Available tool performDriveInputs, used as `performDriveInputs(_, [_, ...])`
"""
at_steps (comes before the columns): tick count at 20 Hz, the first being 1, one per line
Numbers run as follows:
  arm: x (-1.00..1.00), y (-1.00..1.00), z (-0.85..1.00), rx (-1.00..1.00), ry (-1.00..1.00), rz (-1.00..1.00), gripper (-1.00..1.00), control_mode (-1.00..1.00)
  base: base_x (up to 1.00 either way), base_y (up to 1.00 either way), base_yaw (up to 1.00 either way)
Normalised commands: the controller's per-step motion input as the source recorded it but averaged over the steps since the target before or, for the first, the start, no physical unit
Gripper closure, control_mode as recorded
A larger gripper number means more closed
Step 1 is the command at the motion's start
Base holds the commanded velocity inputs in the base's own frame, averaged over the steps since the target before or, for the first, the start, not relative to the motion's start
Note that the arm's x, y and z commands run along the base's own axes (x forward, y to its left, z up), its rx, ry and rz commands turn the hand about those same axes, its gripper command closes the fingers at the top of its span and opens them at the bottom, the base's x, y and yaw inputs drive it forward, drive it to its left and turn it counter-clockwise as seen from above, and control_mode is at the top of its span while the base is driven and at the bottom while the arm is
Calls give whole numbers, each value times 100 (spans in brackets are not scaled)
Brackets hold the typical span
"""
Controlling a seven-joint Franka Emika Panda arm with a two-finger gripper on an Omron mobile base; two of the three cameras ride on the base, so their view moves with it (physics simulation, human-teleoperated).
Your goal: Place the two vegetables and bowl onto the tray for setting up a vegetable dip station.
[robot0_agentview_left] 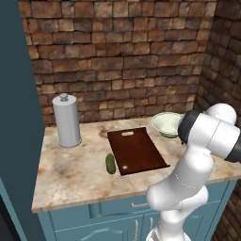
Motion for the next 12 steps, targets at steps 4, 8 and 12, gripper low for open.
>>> performDriveInputs(4, [-17, 26, 43, 0, -10, 11, 100, -100, 0, 0, 0])
performDriveInputs(8, [-35, 33, 49, 0, -10, 13, 100, -100, 0, 0, 0])
performDriveInputs(12, [-44, 63, 58, 0, -8, 9, 100, -100, 0, 0, 0])
